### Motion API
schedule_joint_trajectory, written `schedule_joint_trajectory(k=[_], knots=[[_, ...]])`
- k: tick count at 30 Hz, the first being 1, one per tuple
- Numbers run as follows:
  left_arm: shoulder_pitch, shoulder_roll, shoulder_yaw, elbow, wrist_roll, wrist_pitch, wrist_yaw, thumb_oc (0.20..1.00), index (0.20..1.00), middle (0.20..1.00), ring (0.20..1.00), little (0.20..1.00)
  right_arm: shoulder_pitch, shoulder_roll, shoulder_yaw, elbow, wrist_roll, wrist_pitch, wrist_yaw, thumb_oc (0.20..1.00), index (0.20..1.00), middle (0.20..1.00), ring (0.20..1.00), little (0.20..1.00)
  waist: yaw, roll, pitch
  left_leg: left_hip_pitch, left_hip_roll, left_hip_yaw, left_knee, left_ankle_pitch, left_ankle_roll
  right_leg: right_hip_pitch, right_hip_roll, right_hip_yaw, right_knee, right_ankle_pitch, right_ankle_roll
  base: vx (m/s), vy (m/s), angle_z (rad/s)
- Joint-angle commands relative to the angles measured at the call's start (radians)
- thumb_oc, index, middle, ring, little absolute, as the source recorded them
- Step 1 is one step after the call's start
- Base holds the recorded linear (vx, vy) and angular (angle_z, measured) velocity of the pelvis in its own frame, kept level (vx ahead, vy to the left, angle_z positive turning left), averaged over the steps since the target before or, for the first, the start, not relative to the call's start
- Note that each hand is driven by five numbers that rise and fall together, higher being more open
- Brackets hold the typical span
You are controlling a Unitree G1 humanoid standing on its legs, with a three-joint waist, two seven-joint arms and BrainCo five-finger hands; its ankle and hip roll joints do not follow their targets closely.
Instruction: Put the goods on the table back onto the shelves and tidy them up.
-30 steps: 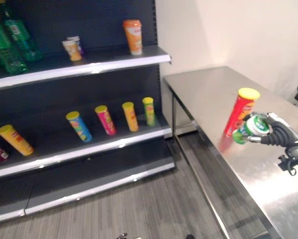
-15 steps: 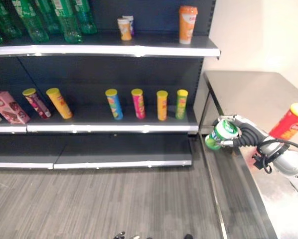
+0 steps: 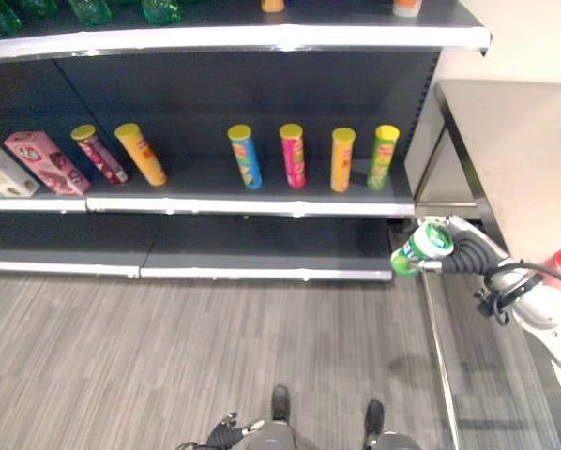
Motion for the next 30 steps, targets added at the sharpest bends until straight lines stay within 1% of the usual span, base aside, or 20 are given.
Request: schedule_joint_trajectory(k=[1, 3, 4, 5, 7, 8, 9, 10, 11, 12, 13, 14, 15, 16, 18, 21, 23, 24, 26, 30], knots=[[-0.02, 0.03, -0.039, -0.025, 0.018, -0.027, 0.016, 1.0, 1.0, 1.0, 1.0, 1.0, -0.06, 0.017, 0.015, -0.007, 0.008, -0.016, -0.031, 0.2, 0.2, 0.2, 0.2, 0.2, 0.014, -0.024, -0.104, -0.084, -0.004, -0.015, 0.02, 0.026, 0.015, 0.129, -0.011, 0.014, 0.092, -0.186, 0.072, 0.24, 0.335, -0.37], [-0.024, 0.032, -0.039, -0.027, 0.015, -0.026, 0.016, 1.0, 1.0, 1.0, 1.0, 1.0, -0.071, 0.023, 0.02, -0.005, 0.006, -0.014, -0.032, 0.2, 0.2, 0.2, 0.2, 0.2, 0.016, -0.029, -0.108, -0.081, -0.017, -0.008, 0.019, 0.016, 0.026, 0.115, -0.024, 0.027, 0.107, -0.179, 0.079, 0.15, 0.245, -0.31], [-0.036, 0.038, -0.039, -0.035, 0.015, -0.028, 0.021, 1.0, 1.0, 1.0, 1.0, 1.0, -0.087, 0.03, 0.031, -0.003, 0.0, -0.012, -0.037, 0.2, 0.2, 0.2, 0.2, 0.2, 0.016, -0.033, -0.111, -0.069, -0.044, 0.003, 0.014, -0.003, 0.049, 0.084, -0.056, 0.04, 0.151, -0.157, 0.098, 0.1, 0.173, -0.22], [-0.036, 0.038, -0.039, -0.036, 0.015, -0.028, 0.021, 1.0, 1.0, 1.0, 1.0, 1.0, -0.087, 0.03, 0.031, -0.003, 0.0, -0.012, -0.037, 0.2, 0.2, 0.2, 0.2, 0.2, 0.017, -0.033, -0.112, -0.069, -0.045, 0.004, 0.013, -0.003, 0.049, 0.082, -0.057, 0.041, 0.153, -0.158, 0.099, 0.15, 0.263, -0.12], [-0.039, 0.046, -0.037, -0.047, 0.02, -0.025, 0.019, 1.0, 1.0, 1.0, 1.0, 1.0, -0.09, 0.031, 0.034, -0.011, -0.009, -0.013, -0.036, 0.2, 0.2, 0.2, 0.2, 0.2, 0.017, -0.033, -0.108, -0.045, -0.076, 0.009, 0.006, -0.022, 0.074, 0.037, -0.083, 0.056, 0.246, -0.113, 0.106, 0.12, 0.246, -0.01], [-0.046, 0.057, -0.034, -0.038, 0.035, -0.023, 0.016, 1.0, 1.0, 1.0, 1.0, 1.0, -0.077, 0.031, 0.028, -0.018, -0.023, -0.014, -0.036, 0.2, 0.2, 0.2, 0.2, 0.2, 0.006, -0.032, -0.096, -0.014, -0.102, 0.002, -0.001, -0.035, 0.092, -0.005, -0.096, 0.071, 0.341, -0.046, 0.099, 0.1, 0.226, -0.03], [-0.046, 0.058, -0.034, -0.038, 0.035, -0.023, 0.016, 1.0, 1.0, 1.0, 1.0, 1.0, -0.077, 0.031, 0.028, -0.018, -0.024, -0.014, -0.036, 0.2, 0.2, 0.2, 0.2, 0.2, 0.006, -0.032, -0.096, -0.013, -0.103, 0.002, -0.002, -0.035, 0.092, -0.006, -0.097, 0.072, 0.344, -0.048, 0.1, 0.09, 0.202, -0.01], [-0.051, 0.063, -0.033, -0.035, 0.04, -0.022, 0.013, 1.0, 1.0, 1.0, 1.0, 1.0, -0.063, 0.033, 0.021, -0.025, -0.028, -0.013, -0.034, 0.2, 0.2, 0.2, 0.2, 0.2, -0.003, -0.032, -0.09, 0.003, -0.108, -0.003, -0.006, -0.042, 0.098, -0.036, -0.093, 0.088, 0.395, -0.022, 0.09, 0.06, 0.094, 0.15], [-0.053, 0.067, -0.031, -0.038, 0.043, -0.021, 0.009, 1.0, 1.0, 1.0, 1.0, 1.0, -0.045, 0.031, 0.01, -0.039, -0.027, -0.014, -0.029, 0.2, 0.2, 0.2, 0.2, 0.2, -0.015, -0.028, -0.083, 0.02, -0.109, -0.013, -0.013, -0.047, 0.102, -0.067, -0.072, 0.117, 0.424, -0.022, 0.077, 0.11, 0.125, 0.09], [-0.054, 0.07, -0.028, -0.04, 0.042, -0.024, 0.006, 1.0, 1.0, 1.0, 1.0, 1.0, -0.031, 0.027, -0.002, -0.051, -0.026, -0.015, -0.023, 0.2, 0.2, 0.2, 0.2, 0.2, -0.024, -0.022, -0.076, 0.033, -0.105, -0.018, -0.018, -0.052, 0.103, -0.098, -0.044, 0.136, 0.431, -0.042, 0.069, 0.08, 0.067, 0.09], [-0.054, 0.07, -0.028, -0.04, 0.042, -0.024, 0.006, 1.0, 1.0, 1.0, 1.0, 1.0, -0.03, 0.027, -0.002, -0.051, -0.026, -0.015, -0.023, 0.2, 0.2, 0.2, 0.2, 0.2, -0.023, -0.023, -0.076, 0.034, -0.105, -0.018, -0.018, -0.052, 0.103, -0.098, -0.044, 0.136, 0.432, -0.042, 0.069, 0.13, 0.05, 0.06], [-0.053, 0.071, -0.027, -0.04, 0.042, -0.027, 0.002, 1.0, 1.0, 1.0, 1.0, 1.0, -0.01, 0.022, -0.025, -0.066, -0.014, -0.02, -0.013, 0.2, 0.2, 0.2, 0.2, 0.2, -0.037, -0.016, -0.067, 0.054, -0.106, -0.03, -0.019, -0.063, 0.104, -0.125, -0.01, 0.151, 0.382, -0.073, 0.067, 0.23, 0.015, 0.21], [-0.057, 0.064, -0.029, -0.024, 0.048, -0.032, -0.004, 1.0, 1.0, 1.0, 1.0, 1.0, 0.003, 0.018, -0.051, -0.066, 0.001, -0.027, -0.011, 0.2, 0.2, 0.2, 0.2, 0.2, -0.057, -0.019, -0.051, 0.097, -0.116, -0.052, -0.028, -0.081, 0.108, -0.18, 0.063, 0.188, 0.277, -0.073, 0.077, 0.24, 0.015, 0.24], [-0.057, 0.064, -0.03, -0.024, 0.048, -0.032, -0.004, 1.0, 1.0, 1.0, 1.0, 1.0, 0.004, 0.017, -0.051, -0.066, 0.001, -0.027, -0.011, 0.2, 0.2, 0.2, 0.2, 0.2, -0.057, -0.017, -0.049, 0.1, -0.114, -0.052, -0.028, -0.083, 0.108, -0.176, 0.064, 0.187, 0.274, -0.073, 0.077, 0.19, -0.011, 0.17], [-0.066, 0.06, -0.03, -0.015, 0.053, -0.033, -0.01, 1.0, 1.0, 1.0, 1.0, 1.0, 0.006, 0.019, -0.063, -0.059, 0.011, -0.028, -0.015, 0.2, 0.2, 0.2, 0.2, 0.2, -0.077, -0.03, -0.029, 0.132, -0.135, -0.082, -0.028, -0.1, 0.112, -0.248, 0.123, 0.225, 0.2, -0.021, 0.097, 0.14, -0.001, 0.33], [-0.074, 0.053, -0.03, 0.004, 0.065, -0.03, -0.015, 1.0, 1.0, 1.0, 1.0, 1.0, 0.012, 0.029, -0.068, -0.065, 0.01, -0.028, -0.023, 0.2, 0.2, 0.2, 0.2, 0.2, -0.096, -0.042, -0.018, 0.169, -0.158, -0.118, -0.021, -0.127, 0.112, -0.279, 0.156, 0.219, 0.111, 0.022, 0.114, 0.18, 0.006, 0.33], [-0.076, 0.05, -0.025, 0.015, 0.07, -0.028, -0.016, 1.0, 1.0, 1.0, 1.0, 1.0, 0.011, 0.033, -0.066, -0.073, 0.008, -0.029, -0.027, 0.2, 0.2, 0.2, 0.2, 0.2, -0.1, -0.048, -0.021, 0.185, -0.168, -0.139, -0.018, -0.141, 0.113, -0.269, 0.157, 0.198, 0.087, 0.037, 0.116, 0.17, -0.032, 0.67], [-0.076, 0.049, -0.024, 0.019, 0.071, -0.028, -0.016, 1.0, 1.0, 1.0, 1.0, 1.0, 0.006, 0.032, -0.063, -0.072, 0.006, -0.029, -0.028, 0.2, 0.2, 0.2, 0.2, 0.2, -0.099, -0.051, -0.024, 0.191, -0.172, -0.146, -0.019, -0.145, 0.113, -0.265, 0.155, 0.186, 0.089, 0.045, 0.112, 0.17, -0.058, 0.81], [-0.072, 0.044, -0.027, 0.021, 0.076, -0.03, -0.012, 1.0, 1.0, 1.0, 1.0, 1.0, -0.009, 0.018, -0.061, -0.072, 0.002, -0.033, -0.035, 0.2, 0.2, 0.2, 0.2, 0.2, -0.097, -0.051, -0.043, 0.203, -0.178, -0.171, -0.019, -0.163, 0.115, -0.236, 0.152, 0.194, 0.063, 0.062, 0.1, 0.19, -0.065, 0.58], [-0.064, 0.029, -0.028, 0.033, 0.073, -0.024, -0.01, 1.0, 1.0, 1.0, 1.0, 1.0, -0.044, -0.005, -0.052, -0.07, -0.006, -0.03, -0.044, 0.2, 0.2, 0.2, 0.2, 0.2, -0.088, -0.039, -0.071, 0.229, -0.167, -0.205, -0.012, -0.186, 0.111, -0.221, 0.164, 0.191, 0.078, 0.069, 0.08, 0.24, -0.093, 0.21]])
